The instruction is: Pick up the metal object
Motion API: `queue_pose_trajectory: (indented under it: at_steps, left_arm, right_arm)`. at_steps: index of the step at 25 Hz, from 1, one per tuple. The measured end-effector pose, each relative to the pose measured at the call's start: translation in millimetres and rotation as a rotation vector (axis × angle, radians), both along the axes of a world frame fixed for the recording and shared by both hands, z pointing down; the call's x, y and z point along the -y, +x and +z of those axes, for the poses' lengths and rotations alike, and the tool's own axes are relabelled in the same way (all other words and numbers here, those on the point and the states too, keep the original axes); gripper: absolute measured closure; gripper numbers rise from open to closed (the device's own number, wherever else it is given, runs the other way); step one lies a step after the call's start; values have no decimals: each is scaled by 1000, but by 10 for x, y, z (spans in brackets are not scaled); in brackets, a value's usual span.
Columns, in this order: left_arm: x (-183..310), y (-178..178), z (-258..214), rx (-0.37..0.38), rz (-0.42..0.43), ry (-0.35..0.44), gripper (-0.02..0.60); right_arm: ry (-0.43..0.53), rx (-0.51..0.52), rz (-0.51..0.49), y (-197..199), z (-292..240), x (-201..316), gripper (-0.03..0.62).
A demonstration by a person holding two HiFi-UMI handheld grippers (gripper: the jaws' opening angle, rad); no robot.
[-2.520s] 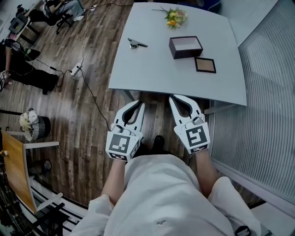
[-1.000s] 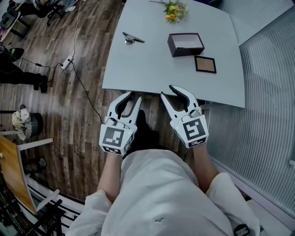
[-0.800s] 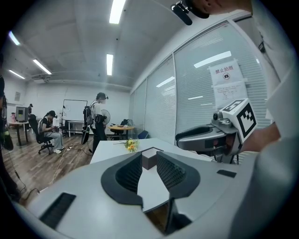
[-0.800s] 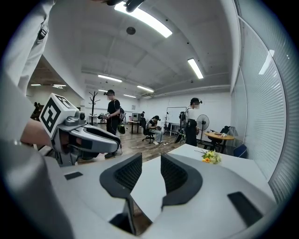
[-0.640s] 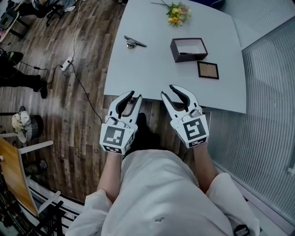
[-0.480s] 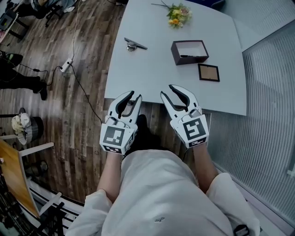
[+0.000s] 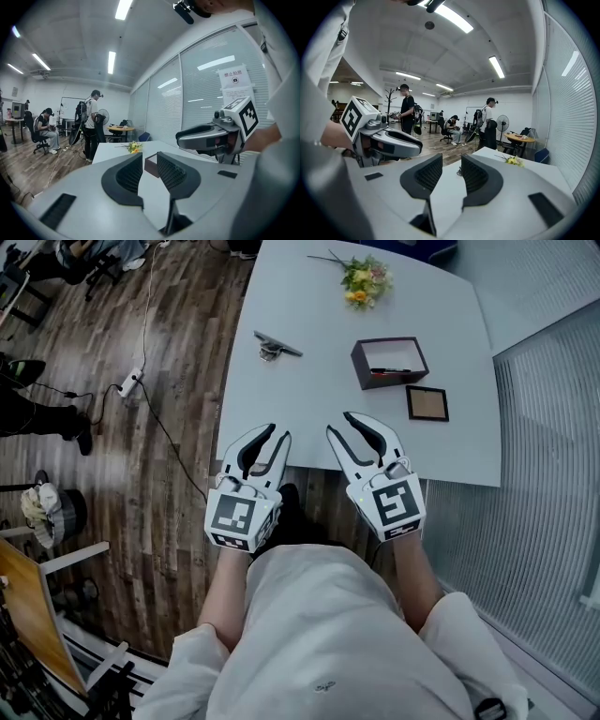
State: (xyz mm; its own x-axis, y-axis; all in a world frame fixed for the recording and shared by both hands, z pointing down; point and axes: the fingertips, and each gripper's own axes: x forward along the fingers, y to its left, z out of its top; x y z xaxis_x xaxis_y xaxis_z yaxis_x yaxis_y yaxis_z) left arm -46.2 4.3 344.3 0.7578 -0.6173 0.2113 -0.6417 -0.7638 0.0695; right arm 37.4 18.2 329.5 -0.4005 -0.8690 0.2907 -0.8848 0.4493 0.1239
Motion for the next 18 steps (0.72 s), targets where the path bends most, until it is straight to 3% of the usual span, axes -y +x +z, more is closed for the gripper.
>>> queue_pose_trajectory:
  at_steps: [18]
  left_arm:
    - [626, -96, 71, -19, 62, -14, 477]
  right_arm:
    - [1, -15, 58, -154, 57, 514, 462]
